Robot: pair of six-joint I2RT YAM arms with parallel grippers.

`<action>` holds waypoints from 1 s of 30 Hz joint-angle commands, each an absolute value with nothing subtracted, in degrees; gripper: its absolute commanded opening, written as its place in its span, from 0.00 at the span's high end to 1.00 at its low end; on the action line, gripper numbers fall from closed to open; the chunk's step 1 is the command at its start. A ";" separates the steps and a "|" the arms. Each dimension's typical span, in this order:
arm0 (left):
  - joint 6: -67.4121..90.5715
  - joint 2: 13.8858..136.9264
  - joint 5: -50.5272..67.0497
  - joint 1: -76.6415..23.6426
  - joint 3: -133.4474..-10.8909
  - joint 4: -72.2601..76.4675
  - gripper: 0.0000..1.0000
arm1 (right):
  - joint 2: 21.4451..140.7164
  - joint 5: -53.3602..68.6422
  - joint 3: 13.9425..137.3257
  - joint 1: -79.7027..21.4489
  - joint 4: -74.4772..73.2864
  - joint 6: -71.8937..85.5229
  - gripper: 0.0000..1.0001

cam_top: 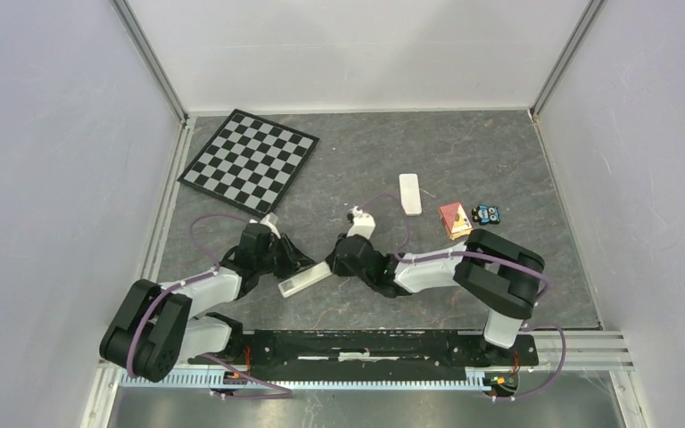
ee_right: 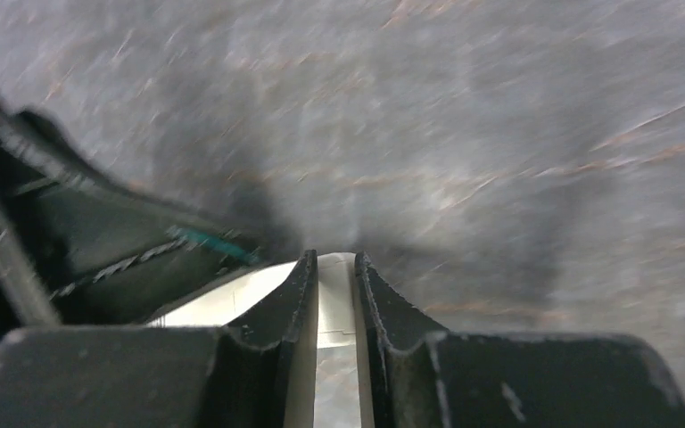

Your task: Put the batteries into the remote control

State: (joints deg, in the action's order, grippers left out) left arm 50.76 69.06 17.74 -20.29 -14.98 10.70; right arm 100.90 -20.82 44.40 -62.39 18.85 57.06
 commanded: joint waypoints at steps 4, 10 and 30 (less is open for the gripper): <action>53.09 68.16 21.38 -22.37 -13.86 9.66 0.76 | 98.07 -1.24 41.03 -71.81 15.55 62.23 0.84; 50.48 63.65 14.13 -22.33 -18.21 0.60 0.63 | 89.75 -6.56 36.91 -66.74 9.67 58.10 0.71; 40.09 39.02 -20.07 -21.84 -42.20 -39.46 0.00 | 93.32 16.37 55.27 -62.66 3.17 -18.22 0.02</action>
